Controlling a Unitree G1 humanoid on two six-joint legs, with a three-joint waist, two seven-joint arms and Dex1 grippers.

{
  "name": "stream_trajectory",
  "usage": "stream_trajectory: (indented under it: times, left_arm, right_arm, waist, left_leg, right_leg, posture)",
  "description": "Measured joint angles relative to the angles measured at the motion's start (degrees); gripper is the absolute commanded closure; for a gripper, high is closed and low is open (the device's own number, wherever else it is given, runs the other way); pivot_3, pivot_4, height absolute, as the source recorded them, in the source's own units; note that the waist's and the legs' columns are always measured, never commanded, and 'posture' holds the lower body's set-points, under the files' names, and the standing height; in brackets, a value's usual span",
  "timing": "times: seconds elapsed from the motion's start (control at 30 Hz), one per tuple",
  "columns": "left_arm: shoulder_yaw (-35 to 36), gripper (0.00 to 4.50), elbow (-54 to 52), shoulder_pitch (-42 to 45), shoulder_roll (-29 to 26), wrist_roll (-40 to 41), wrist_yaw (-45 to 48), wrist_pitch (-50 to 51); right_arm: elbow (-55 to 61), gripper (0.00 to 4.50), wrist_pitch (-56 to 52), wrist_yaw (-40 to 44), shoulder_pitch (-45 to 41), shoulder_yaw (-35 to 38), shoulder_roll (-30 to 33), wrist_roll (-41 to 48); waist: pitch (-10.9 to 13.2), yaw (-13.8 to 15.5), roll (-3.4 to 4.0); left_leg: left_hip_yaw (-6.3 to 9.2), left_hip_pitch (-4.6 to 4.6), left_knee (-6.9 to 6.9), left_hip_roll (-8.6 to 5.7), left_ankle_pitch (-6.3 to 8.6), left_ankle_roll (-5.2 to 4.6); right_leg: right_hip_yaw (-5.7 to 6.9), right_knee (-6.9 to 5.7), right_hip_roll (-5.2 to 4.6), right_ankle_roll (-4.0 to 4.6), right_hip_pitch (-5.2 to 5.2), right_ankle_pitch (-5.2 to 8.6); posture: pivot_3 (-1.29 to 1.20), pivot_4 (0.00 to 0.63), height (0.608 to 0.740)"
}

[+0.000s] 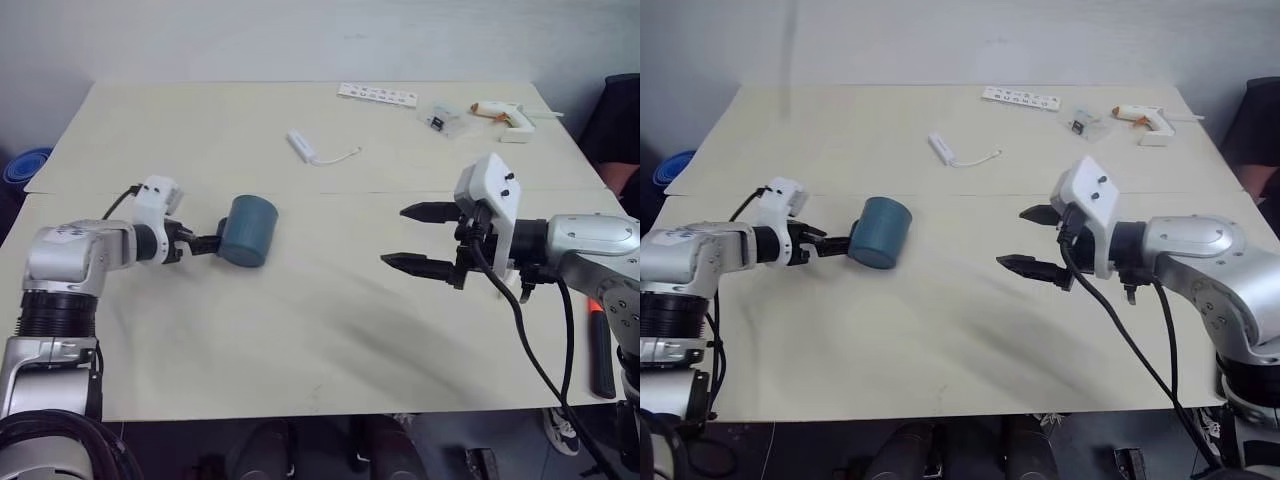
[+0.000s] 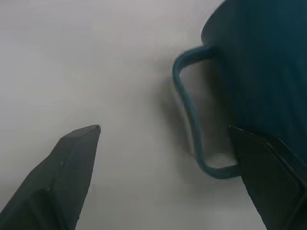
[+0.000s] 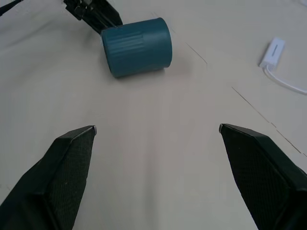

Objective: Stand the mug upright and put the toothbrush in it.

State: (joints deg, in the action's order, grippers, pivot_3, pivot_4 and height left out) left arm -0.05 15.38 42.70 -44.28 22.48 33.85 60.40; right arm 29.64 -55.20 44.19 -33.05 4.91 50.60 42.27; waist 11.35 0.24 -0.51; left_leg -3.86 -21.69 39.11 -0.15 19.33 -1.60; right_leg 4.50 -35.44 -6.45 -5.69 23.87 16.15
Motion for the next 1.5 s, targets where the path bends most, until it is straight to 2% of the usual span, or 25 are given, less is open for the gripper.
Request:
stream_trajectory:
  times: [0.17,0.27,0.7,0.83,0.9,1.03,1.17,1.3,1.5]
  left_arm:
    - [-1.60,0.00,5.52,3.31,3.73,-2.88,1.08,-4.78]
    - [-1.81,0.55,8.40,4.91,5.23,-4.33,2.22,-6.85]
    - [-1.07,4.43,9.65,5.72,7.43,-5.12,4.57,-5.03]
    - [0.86,4.47,6.00,5.27,9.08,-4.37,4.01,-3.85]
    - [3.09,4.47,2.98,4.12,11.91,-3.28,2.89,-5.33]
    - [7.78,4.47,-7.64,1.10,20.86,-2.38,-2.58,-17.76]
    - [8.31,4.47,-14.48,-2.25,27.78,-2.67,-6.16,-28.45]
    - [5.42,4.47,-11.97,-6.82,34.68,-7.72,-9.93,-45.29]
    - [-1.32,4.47,-1.65,-9.24,35.47,-16.16,-9.38,-62.53]
  right_arm:
    - [1.59,0.21,-0.68,-1.27,0.59,0.36,0.00,0.89]
    - [1.88,0.17,-1.15,-1.80,0.64,0.48,0.00,1.60]
    - [2.11,0.17,-1.14,-2.22,1.96,1.32,0.61,2.15]
    - [1.97,0.17,-1.15,-2.33,2.03,1.62,0.61,2.15]
    - [1.88,0.17,-1.15,-2.66,2.38,2.30,0.61,2.13]
    - [1.87,0.17,-1.22,-3.45,5.18,3.14,0.65,2.09]
    - [1.85,0.17,-1.33,-4.40,6.73,5.07,0.85,2.07]
    - [1.86,0.17,-1.33,-5.05,7.71,5.79,1.07,2.08]
    - [1.87,0.17,-1.35,-5.58,7.82,6.33,1.11,2.12]
  waist:
    - [-0.01,0.55,-0.01]
    - [-0.01,0.95,-0.01]
    - [-0.01,1.10,-0.02]
    - [-0.01,1.10,-0.02]
    - [0.01,1.25,-0.05]
    - [0.04,1.27,-0.12]
    - [0.03,1.19,-0.12]
    - [0.03,1.28,-0.13]
    - [0.03,1.30,-0.13]
  left_leg:
    - [-0.02,0.03,0.04,-0.04,-0.05,-0.05]
    - [-0.04,0.03,0.05,-0.06,-0.06,-0.07]
    - [-0.03,0.02,0.05,-0.06,-0.07,-0.08]
    - [-0.03,0.02,0.05,-0.06,-0.07,-0.08]
    - [0.03,-0.01,0.07,-0.06,-0.07,-0.09]
    - [0.15,-0.15,0.13,-0.07,-0.07,-0.09]
    - [0.06,-0.10,0.13,-0.07,-0.08,-0.08]
    - [-0.03,0.08,0.13,-0.07,-0.09,-0.09]
    - [-0.04,0.10,0.12,-0.08,-0.06,-0.14]
  right_leg:
    - [0.01,-0.09,-0.01,0.00,0.00,0.00]
    - [0.01,-0.11,-0.01,0.00,0.00,0.00]
    - [0.03,-0.10,0.00,-0.01,0.00,0.00]
    - [0.02,-0.10,-0.02,-0.01,-0.01,0.00]
    - [0.01,-0.09,-0.08,-0.01,-0.02,-0.01]
    - [-0.03,-0.02,-0.13,-0.04,-0.01,-0.03]
    - [0.12,-0.04,-0.07,-0.05,-0.01,-0.03]
    - [0.13,-0.08,-0.06,-0.04,-0.13,-0.03]
    - [0.13,-0.04,-0.06,-0.05,-0.15,-0.03]
  posture:
    - [0.00,0.150,0.740]
    - [0.00,0.150,0.740]
    - [0.00,0.150,0.740]
    - [0.00,0.150,0.740]
    - [0.00,0.150,0.740]
    - [0.00,0.150,0.740]
    - [0.00,0.150,0.740]
    - [0.00,0.150,0.740]
    - [0.00,0.150,0.740]
